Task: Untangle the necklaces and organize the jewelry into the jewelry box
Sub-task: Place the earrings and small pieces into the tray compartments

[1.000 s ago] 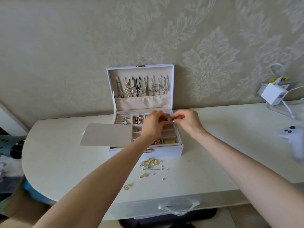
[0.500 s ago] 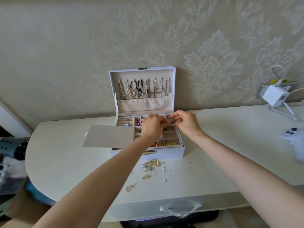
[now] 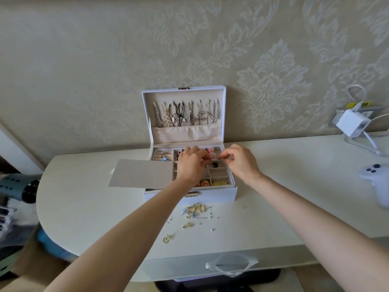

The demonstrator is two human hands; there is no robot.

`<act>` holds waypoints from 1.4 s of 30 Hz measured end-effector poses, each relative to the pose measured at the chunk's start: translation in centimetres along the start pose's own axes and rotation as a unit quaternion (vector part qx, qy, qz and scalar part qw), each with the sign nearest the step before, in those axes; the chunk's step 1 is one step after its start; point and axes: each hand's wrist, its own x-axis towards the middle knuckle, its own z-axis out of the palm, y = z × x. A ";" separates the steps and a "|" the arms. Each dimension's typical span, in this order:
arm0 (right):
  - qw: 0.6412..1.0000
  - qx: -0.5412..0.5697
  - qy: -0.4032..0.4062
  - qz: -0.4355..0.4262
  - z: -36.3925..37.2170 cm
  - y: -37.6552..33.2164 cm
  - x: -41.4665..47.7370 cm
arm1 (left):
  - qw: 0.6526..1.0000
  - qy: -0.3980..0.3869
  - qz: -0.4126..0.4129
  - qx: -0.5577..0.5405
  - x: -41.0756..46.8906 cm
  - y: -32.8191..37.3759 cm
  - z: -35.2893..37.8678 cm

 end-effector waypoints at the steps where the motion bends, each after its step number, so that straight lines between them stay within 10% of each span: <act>1: 1.000 -0.001 0.002 -0.003 -0.1 -0.1 -0.3 | 1.000 0.016 0.003 -0.009 -0.3 0.0 -0.2; 10: 0.992 0.052 0.021 -0.117 0.9 -2.7 -7.7 | 0.978 0.147 0.089 -0.121 -9.0 -1.1 -2.3; 16: 0.987 -0.078 -0.112 -0.090 3.1 -2.7 -10.5 | 0.992 0.091 0.071 -0.055 -13.6 -4.3 -1.9; 26: 0.981 -0.145 -0.111 -0.069 4.2 -3.4 -10.4 | 0.991 -0.040 -0.074 0.103 -13.0 -2.2 -1.4; 42: 0.990 -0.020 -0.121 0.069 4.6 -4.3 -11.7 | 0.968 -0.114 -0.198 0.102 -12.0 -0.1 -1.4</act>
